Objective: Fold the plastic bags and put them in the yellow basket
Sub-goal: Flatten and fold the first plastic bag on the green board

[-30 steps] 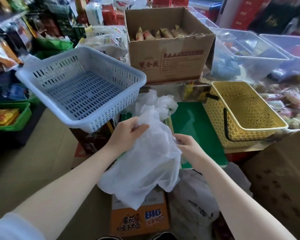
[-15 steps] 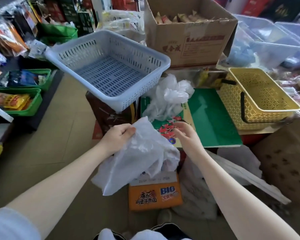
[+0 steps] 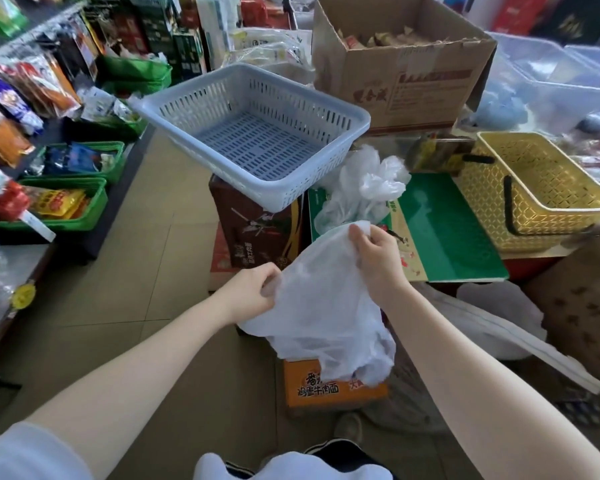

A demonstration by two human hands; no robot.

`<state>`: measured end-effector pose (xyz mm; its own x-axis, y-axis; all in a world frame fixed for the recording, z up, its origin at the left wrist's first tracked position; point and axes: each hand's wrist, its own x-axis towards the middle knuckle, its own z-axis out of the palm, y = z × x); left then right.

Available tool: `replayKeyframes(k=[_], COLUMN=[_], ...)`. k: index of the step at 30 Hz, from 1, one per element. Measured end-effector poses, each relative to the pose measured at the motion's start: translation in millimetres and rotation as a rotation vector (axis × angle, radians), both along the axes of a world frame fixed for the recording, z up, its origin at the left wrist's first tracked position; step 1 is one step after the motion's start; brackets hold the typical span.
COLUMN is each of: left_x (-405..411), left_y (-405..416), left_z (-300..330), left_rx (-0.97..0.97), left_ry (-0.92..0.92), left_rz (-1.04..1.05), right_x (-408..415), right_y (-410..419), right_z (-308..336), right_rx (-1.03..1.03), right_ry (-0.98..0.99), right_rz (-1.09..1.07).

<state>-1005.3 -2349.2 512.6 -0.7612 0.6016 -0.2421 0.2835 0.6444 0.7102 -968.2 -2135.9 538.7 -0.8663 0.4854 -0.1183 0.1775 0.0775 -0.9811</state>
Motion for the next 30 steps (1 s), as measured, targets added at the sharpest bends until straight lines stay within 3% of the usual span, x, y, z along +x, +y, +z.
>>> replayKeyframes(k=[4,8,11,14,16,18,21,24,27,30], left_x=[0,-3,-9,-12,-9,-3,4,9,8,3], left_y=[-15,-26,-34,-42,-40,-26,2,18,17,12], left_z=[-18,-26,-39,-46,-37,-15,12,20,17,12], left_rx=[0.069,0.052,-0.082,-0.274,-0.175,0.075,0.287,0.433,0.491,0.448], left_ry=[0.008,0.182,0.148,0.055,-0.035,-0.115,-0.019,0.098,0.121,0.089], left_rz=[0.163,0.217,0.217,0.156,0.172,0.141,-0.049,0.025,0.155,0.267], right_x=[1,3,3,4,6,10,14,19,31,46], right_y=[6,12,11,2,-8,-21,-38,-35,-13,6], right_z=[-9,-18,-21,-16,-9,-1,6,9,-1,-19], right_rx=[-0.203,-0.152,-0.098,0.067,0.126,0.151,0.141,0.187,0.209,0.463], right_ry=[-0.041,-0.083,-0.107,-0.206,-0.236,-0.213,-0.135,-0.073,-0.161,-0.275], right_rz=[-0.116,-0.183,-0.157,0.042,0.199,0.328,0.428,0.497,0.654,0.665])
